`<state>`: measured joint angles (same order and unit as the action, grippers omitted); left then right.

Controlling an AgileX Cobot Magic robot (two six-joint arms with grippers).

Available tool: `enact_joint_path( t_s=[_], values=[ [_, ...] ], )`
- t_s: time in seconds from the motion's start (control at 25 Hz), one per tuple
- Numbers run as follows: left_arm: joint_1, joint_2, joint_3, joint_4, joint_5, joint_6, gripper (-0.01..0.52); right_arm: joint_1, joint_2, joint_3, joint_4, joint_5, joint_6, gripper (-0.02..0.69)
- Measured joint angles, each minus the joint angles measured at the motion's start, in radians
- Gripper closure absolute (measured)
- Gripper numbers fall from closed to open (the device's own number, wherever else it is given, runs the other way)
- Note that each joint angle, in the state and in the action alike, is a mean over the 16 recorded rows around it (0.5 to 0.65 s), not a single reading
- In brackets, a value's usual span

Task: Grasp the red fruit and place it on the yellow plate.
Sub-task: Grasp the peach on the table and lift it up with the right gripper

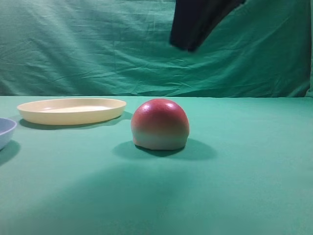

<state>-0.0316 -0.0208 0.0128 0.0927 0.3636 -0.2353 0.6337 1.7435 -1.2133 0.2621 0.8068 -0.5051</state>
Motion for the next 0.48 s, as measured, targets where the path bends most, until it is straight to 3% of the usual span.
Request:
enact_joint_path(
  t_s=[0.2,0.48],
  values=[
    [0.000,0.000,0.000,0.000,0.000,0.000,0.514,0.004,0.076,-0.014,0.001,0.001,-0.005,0.014],
    [0.000,0.000,0.000,0.000,0.000,0.000,0.514,0.008,0.162,-0.019,-0.003,-0.031,-0.023,0.019]
  ],
)
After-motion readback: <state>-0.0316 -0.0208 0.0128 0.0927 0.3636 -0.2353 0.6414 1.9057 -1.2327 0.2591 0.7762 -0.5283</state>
